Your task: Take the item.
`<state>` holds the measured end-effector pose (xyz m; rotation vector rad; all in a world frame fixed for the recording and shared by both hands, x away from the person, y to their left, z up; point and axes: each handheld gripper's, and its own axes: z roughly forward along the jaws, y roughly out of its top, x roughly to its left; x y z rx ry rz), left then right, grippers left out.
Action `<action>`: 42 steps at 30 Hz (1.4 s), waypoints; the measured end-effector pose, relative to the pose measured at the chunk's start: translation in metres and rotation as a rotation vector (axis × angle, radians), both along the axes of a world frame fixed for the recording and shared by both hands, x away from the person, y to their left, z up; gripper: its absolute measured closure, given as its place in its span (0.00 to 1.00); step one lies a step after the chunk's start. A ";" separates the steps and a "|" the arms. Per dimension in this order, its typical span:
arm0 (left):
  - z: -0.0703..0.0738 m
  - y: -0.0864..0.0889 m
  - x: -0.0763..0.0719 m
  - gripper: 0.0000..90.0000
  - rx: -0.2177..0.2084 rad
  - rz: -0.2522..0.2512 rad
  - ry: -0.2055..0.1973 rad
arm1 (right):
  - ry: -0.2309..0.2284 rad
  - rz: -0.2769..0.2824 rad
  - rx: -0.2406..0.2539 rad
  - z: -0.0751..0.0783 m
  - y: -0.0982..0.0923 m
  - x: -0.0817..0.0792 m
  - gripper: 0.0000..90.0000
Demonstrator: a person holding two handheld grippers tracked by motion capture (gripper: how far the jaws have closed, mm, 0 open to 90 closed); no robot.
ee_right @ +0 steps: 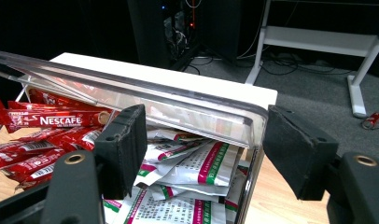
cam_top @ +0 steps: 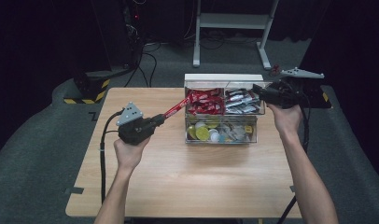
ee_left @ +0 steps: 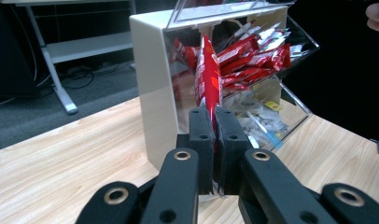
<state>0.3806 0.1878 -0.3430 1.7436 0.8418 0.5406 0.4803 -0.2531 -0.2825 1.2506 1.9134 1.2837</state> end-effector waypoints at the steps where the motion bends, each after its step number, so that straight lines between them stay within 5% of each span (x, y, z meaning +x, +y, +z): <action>1: 0.000 0.002 -0.001 0.97 -0.005 0.003 -0.003 | 0.000 -0.001 0.001 0.000 0.000 0.000 0.34; 16: -0.003 0.014 -0.007 0.97 -0.013 0.030 -0.010 | -0.003 0.000 0.008 -0.002 -0.001 0.000 0.35; 29: -0.019 0.038 -0.009 0.97 -0.052 0.091 0.014 | -0.004 -0.001 0.006 -0.003 -0.001 0.000 0.36; 42: -0.039 0.055 -0.015 0.97 -0.041 0.155 0.031 | -0.007 -0.004 -0.002 -0.003 0.000 -0.001 0.36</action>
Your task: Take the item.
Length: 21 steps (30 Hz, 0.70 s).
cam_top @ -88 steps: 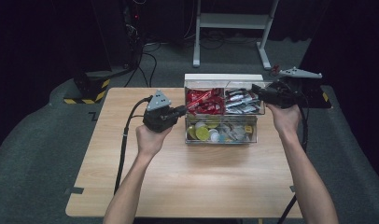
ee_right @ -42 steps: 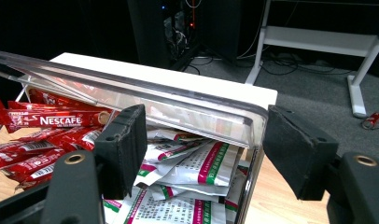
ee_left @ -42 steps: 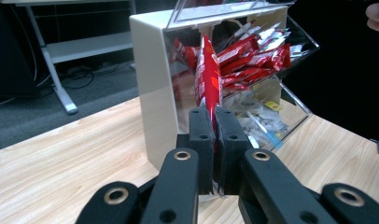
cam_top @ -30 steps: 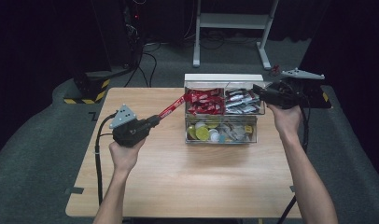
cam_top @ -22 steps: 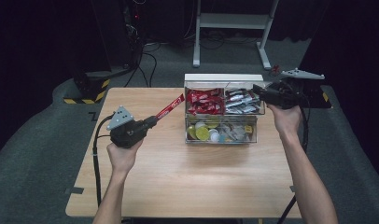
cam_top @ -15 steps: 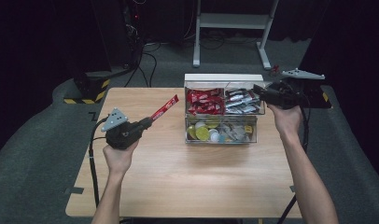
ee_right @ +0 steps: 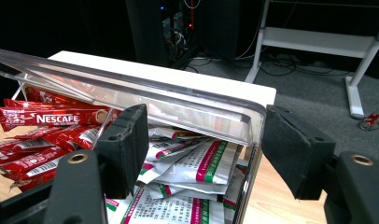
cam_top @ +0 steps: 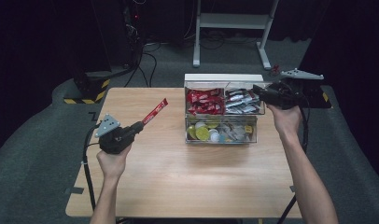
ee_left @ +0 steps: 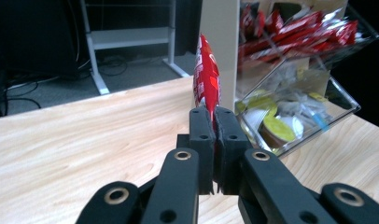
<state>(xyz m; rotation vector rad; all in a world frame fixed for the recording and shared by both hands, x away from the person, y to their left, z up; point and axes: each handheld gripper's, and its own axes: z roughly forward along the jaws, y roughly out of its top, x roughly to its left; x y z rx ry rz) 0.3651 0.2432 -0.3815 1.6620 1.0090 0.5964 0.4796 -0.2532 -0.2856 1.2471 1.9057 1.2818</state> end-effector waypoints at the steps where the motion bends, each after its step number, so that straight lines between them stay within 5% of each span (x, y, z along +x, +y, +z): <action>1: -0.002 0.002 0.000 0.97 -0.003 0.004 0.005 | 0.000 -0.001 0.001 0.000 0.000 0.000 0.36; 21: -0.047 0.016 -0.002 0.97 -0.017 0.076 0.066 | 0.007 -0.002 -0.008 0.000 0.001 0.001 0.36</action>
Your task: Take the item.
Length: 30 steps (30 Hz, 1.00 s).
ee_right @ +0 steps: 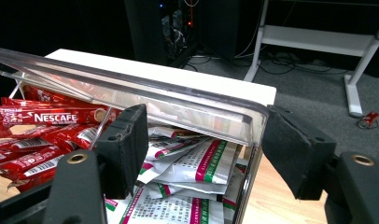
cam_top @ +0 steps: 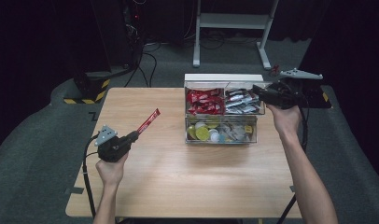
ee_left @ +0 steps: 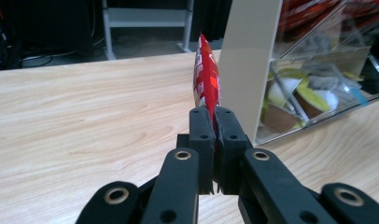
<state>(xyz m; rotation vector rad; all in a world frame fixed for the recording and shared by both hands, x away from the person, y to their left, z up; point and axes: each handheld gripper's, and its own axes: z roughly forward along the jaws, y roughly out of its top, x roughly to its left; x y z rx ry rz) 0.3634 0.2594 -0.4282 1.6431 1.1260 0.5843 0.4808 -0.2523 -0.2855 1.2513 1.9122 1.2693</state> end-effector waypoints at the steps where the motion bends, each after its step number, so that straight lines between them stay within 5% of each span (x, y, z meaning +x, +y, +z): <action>1: -0.002 0.001 0.000 0.97 -0.002 0.002 0.003 | -0.002 -0.001 -0.001 0.000 0.000 0.000 0.36; 19: -0.048 0.005 0.013 0.97 0.025 0.098 0.077 | -0.002 0.002 -0.006 0.001 0.000 -0.001 0.36; 30: -0.063 0.005 0.019 0.97 0.042 0.124 0.102 | 0.000 -0.002 -0.008 0.001 0.000 -0.001 0.36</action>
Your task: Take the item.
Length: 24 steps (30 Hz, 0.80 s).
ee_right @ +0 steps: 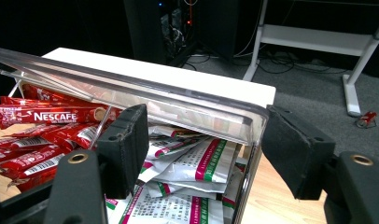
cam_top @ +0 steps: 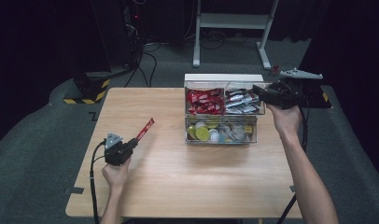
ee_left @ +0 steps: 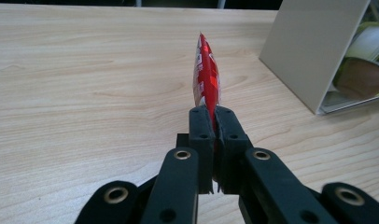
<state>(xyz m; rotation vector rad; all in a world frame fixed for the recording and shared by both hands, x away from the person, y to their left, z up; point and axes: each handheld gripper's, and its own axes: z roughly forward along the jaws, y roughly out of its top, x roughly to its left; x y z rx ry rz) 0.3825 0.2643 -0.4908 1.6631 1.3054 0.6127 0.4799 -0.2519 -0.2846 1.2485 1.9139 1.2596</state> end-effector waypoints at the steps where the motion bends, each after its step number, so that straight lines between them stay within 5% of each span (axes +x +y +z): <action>1: -0.002 0.000 0.000 0.97 -0.006 0.003 0.002 | -0.001 0.000 0.000 0.000 0.000 0.000 0.36; 24: -0.025 -0.002 0.005 0.96 0.056 0.036 0.048 | -0.002 -0.003 -0.009 0.003 0.000 -0.003 0.37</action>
